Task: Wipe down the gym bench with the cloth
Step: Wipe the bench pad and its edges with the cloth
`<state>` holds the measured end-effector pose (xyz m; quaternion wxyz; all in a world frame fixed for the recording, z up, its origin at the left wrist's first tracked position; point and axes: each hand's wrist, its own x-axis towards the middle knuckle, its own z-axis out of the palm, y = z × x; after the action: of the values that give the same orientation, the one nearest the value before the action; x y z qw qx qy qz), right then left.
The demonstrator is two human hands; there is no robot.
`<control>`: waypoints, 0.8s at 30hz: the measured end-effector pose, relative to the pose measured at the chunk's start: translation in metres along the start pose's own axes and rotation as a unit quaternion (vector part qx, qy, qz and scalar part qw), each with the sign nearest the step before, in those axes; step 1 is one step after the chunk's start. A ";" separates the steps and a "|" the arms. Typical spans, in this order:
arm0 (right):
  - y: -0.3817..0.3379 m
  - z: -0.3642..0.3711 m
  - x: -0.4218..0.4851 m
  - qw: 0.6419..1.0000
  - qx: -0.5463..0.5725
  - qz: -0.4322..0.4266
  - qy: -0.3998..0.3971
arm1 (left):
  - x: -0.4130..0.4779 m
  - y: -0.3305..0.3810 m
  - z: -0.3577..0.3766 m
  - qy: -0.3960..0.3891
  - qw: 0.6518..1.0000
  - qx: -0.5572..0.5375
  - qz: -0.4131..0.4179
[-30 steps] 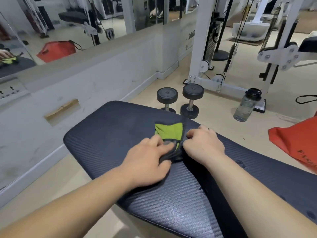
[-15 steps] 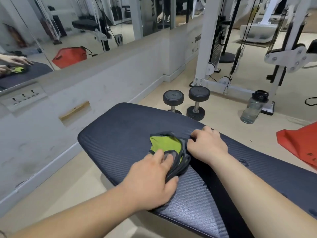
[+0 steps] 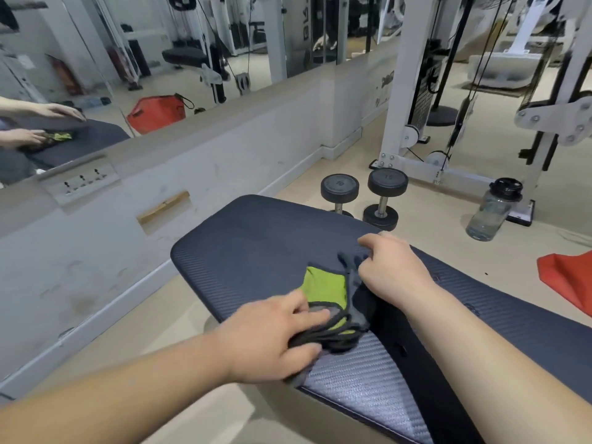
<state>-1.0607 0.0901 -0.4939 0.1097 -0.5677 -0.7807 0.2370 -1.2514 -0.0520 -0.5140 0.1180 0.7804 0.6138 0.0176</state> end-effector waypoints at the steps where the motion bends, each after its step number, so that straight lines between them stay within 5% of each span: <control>1: -0.002 0.000 -0.001 1.000 0.008 -0.010 -0.017 | 0.002 -0.018 -0.001 0.004 1.000 0.021 -0.021; 4: -0.007 0.002 -0.005 0.998 -0.004 -0.022 -0.059 | 0.021 -0.043 0.001 0.064 0.961 0.015 -0.267; 6: -0.009 0.004 -0.007 0.998 -0.017 -0.013 -0.065 | 0.033 -0.026 0.007 0.092 0.928 0.013 -0.361; 8: -0.011 0.004 -0.008 0.999 -0.021 -0.004 -0.049 | 0.029 0.004 0.013 0.103 0.943 0.028 -0.314; 11: -0.010 0.005 -0.005 0.999 -0.013 -0.008 -0.034 | -0.012 0.032 0.018 0.087 0.991 -0.004 -0.098; 14: -0.009 0.009 -0.006 0.999 -0.026 -0.015 -0.035 | -0.037 -0.008 0.008 0.024 0.996 -0.057 0.066; 17: -0.010 0.010 -0.007 0.999 -0.027 -0.019 -0.022 | -0.030 -0.061 0.006 0.080 0.992 -0.015 -0.094; 20: -0.015 0.013 -0.008 0.999 -0.032 -0.036 -0.017 | -0.006 -0.060 0.005 0.126 0.913 0.017 -0.387; 22: -0.018 0.017 -0.010 0.997 -0.037 -0.055 -0.027 | 0.001 -0.031 0.006 0.112 0.906 0.058 -0.403; 24: -0.023 0.020 -0.011 0.996 -0.044 -0.077 -0.031 | -0.010 0.003 0.016 0.112 0.940 0.041 -0.319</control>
<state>-1.0849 0.0690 -0.4991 0.0784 -0.5025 -0.8349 0.2105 -1.2483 -0.0650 -0.5274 0.0157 0.5405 0.8402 0.0411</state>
